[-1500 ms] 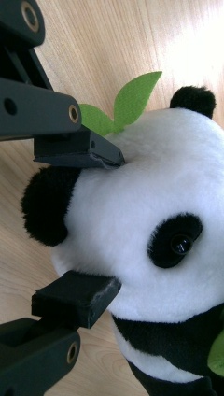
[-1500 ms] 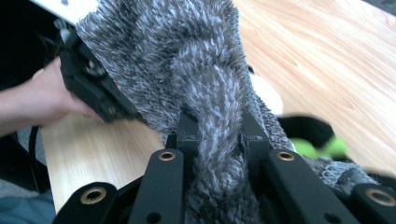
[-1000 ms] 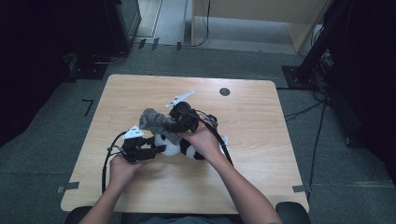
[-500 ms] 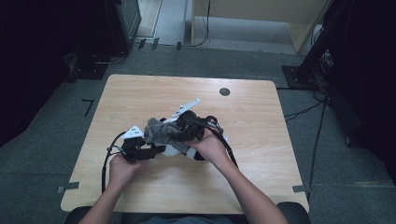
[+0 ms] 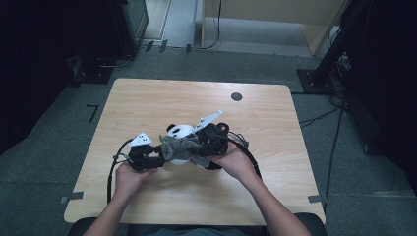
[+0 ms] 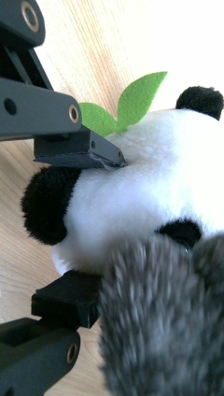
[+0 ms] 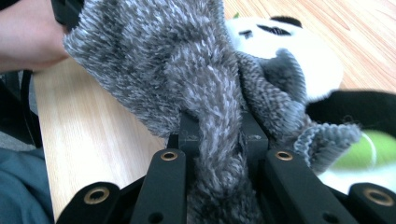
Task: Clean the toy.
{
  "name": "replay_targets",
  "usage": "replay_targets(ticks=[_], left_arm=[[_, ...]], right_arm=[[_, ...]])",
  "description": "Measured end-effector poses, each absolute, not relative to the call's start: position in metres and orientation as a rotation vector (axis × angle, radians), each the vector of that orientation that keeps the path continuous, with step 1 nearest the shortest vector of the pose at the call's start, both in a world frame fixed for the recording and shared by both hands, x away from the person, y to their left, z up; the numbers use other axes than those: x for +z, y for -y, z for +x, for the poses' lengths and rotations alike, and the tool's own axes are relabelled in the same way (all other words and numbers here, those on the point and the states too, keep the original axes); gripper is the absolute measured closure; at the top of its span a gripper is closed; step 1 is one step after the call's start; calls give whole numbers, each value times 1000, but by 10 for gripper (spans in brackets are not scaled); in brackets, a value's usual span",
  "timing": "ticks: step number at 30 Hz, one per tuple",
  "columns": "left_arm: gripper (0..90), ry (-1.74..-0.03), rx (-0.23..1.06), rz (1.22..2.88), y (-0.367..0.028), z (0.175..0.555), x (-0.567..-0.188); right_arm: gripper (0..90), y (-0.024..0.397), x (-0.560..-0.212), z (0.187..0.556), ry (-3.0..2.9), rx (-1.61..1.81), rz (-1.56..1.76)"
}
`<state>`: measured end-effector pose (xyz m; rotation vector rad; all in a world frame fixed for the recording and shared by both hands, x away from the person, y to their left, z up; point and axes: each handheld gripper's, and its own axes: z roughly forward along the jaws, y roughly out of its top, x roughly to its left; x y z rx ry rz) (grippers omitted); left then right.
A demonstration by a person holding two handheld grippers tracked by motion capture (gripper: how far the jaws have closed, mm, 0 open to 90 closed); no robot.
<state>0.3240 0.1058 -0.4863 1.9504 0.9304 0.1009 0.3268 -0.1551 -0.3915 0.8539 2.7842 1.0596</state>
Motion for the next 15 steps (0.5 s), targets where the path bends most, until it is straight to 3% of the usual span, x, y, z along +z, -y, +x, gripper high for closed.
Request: replay_targets(ticks=[15], left_arm=[[432, -938, 99, 1939, -106, 324, -486]], right_arm=[[771, 203, -389, 330, -2732, 1112, 966]])
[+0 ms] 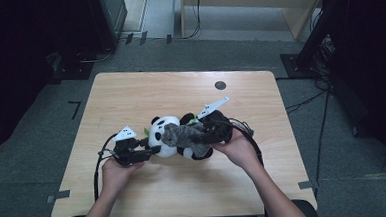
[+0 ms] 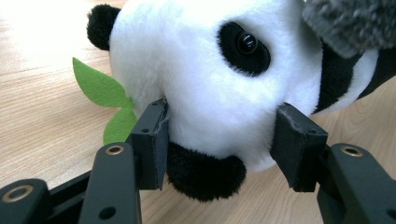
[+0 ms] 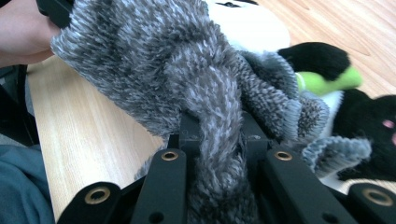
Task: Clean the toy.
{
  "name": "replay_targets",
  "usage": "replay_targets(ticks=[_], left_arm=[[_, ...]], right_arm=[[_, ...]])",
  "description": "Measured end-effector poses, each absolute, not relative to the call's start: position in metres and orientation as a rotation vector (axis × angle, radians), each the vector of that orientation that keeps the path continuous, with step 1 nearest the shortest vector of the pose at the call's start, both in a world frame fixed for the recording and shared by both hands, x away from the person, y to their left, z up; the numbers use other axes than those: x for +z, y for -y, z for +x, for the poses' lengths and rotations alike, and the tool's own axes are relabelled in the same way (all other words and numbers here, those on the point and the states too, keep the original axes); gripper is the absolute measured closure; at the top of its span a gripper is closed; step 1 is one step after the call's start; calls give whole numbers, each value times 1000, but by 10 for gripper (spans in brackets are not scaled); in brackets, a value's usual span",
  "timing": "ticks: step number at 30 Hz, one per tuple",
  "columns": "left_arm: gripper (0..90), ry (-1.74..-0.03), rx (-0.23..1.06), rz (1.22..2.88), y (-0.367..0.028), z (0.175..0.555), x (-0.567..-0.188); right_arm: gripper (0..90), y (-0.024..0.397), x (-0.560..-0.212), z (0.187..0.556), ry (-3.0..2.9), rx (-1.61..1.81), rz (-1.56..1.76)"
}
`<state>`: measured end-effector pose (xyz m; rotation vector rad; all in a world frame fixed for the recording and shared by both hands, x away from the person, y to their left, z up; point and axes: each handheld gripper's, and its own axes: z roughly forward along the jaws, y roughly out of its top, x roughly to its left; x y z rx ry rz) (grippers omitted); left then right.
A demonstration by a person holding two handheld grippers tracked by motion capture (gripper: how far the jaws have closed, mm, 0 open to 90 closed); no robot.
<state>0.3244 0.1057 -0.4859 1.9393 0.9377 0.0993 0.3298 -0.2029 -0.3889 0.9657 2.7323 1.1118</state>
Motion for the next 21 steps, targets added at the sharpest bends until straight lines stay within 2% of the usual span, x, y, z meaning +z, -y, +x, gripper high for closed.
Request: replay_targets(ticks=[21], left_arm=[[434, -943, 88, 1933, -104, 325, -486]], right_arm=[[770, 239, -379, 333, -2607, 1205, 1060]])
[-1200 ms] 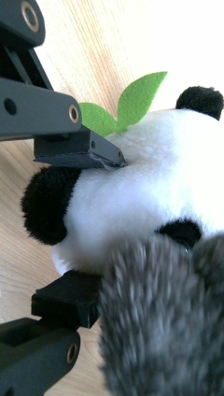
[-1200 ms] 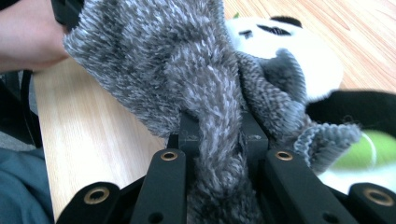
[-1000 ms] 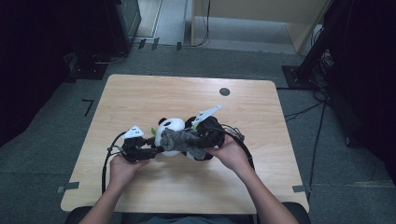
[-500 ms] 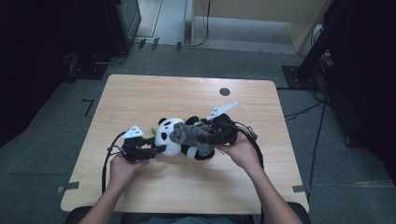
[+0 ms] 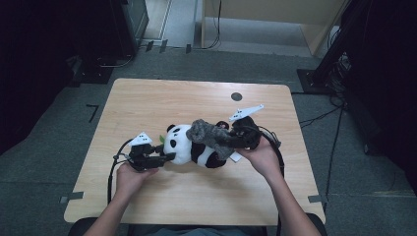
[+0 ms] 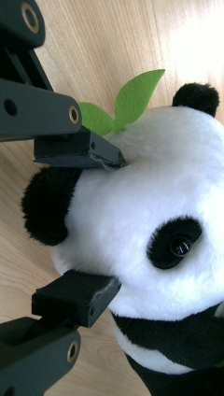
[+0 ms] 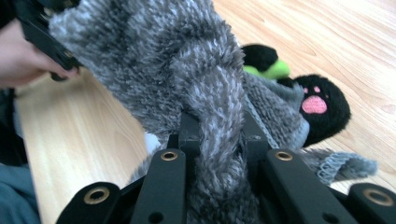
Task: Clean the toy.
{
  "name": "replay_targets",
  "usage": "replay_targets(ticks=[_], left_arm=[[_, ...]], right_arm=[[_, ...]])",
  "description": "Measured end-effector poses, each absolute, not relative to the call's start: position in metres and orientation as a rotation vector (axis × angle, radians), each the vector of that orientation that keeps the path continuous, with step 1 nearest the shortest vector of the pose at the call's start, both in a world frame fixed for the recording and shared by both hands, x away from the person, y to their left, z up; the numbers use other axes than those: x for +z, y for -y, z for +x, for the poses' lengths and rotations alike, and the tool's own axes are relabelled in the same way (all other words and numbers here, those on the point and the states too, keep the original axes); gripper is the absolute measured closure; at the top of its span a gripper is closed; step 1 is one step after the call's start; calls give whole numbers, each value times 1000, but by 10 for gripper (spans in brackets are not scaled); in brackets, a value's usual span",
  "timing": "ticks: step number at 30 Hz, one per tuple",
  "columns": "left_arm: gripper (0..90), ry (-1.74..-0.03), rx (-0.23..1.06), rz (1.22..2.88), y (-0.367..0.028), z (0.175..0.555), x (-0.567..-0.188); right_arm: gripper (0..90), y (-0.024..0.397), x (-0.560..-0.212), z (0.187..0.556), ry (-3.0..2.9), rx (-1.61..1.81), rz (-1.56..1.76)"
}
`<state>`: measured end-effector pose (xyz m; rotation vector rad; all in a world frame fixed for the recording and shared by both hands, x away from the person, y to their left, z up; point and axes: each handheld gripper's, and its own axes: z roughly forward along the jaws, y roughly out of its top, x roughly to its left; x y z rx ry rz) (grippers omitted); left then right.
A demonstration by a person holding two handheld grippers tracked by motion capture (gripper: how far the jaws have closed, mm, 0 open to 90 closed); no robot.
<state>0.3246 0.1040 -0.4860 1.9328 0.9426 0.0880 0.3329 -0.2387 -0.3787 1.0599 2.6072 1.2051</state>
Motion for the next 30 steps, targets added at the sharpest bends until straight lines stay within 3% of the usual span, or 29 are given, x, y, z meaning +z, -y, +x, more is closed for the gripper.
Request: replay_targets(ticks=[13, 21, 30], left_arm=[[434, -940, 101, 1952, -102, 325, -484], [433, -938, 101, 1964, -103, 325, -483], [433, -940, 94, 1965, -103, 326, -482]], right_arm=[[769, 189, -360, 313, -2689, 1298, 863], [769, 155, -380, 295, -2798, 1230, 791], [769, 159, -409, 274, -2822, 1228, 828]])
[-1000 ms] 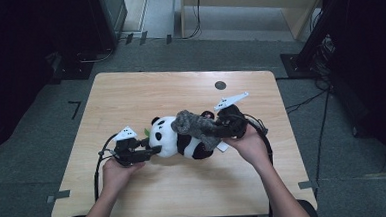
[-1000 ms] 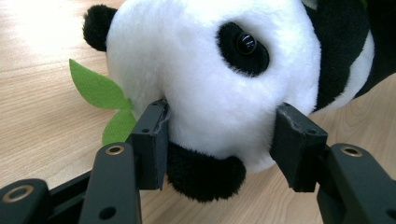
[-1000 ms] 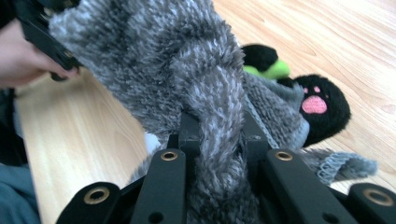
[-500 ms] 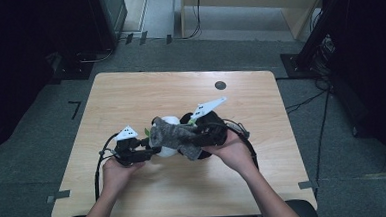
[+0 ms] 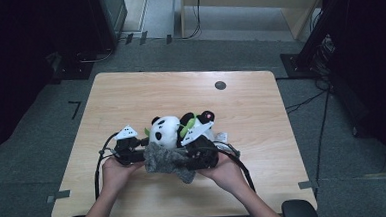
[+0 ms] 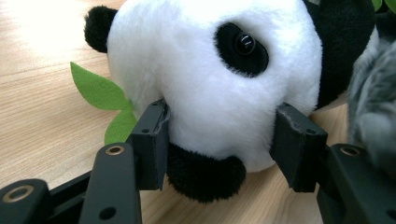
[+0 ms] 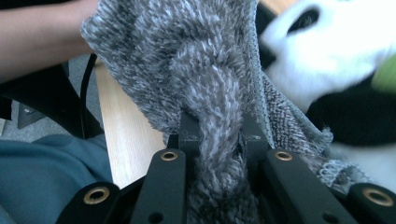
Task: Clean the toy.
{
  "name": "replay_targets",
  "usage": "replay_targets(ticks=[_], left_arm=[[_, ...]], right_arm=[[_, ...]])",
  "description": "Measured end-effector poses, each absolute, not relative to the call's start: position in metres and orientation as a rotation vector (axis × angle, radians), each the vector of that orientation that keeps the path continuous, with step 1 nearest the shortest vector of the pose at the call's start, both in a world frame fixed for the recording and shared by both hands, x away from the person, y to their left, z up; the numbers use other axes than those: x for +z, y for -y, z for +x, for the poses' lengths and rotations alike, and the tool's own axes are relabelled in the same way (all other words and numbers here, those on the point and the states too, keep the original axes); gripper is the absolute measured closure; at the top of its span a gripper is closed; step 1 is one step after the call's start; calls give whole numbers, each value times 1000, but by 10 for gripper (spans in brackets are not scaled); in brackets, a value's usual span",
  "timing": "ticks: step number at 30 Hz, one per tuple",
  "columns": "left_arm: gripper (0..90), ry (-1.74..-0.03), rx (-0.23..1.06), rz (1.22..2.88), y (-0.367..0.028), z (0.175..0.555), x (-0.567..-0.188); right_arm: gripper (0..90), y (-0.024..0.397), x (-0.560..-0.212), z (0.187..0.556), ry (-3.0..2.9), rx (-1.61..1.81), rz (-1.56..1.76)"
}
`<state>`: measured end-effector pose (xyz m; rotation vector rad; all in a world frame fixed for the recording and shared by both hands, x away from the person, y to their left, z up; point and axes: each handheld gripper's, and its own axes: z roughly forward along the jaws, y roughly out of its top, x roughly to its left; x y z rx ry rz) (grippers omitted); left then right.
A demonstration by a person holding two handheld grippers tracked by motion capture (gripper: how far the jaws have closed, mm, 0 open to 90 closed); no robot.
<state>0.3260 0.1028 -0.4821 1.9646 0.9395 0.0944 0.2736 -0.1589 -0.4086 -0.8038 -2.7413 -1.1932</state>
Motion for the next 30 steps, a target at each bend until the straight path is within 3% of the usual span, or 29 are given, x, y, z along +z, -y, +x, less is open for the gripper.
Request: replay_targets(ticks=[9, 23, 30], left_arm=[[433, -943, 90, 1966, -103, 327, -481], [435, -945, 91, 1968, -102, 326, -481], [435, -939, 100, 1978, -102, 325, -481]], right_arm=[[768, 169, -435, 265, 2773, -1097, -856], [767, 124, -456, 282, 2882, -1106, -916], [767, 133, -463, 282, 2943, -1152, -953]])
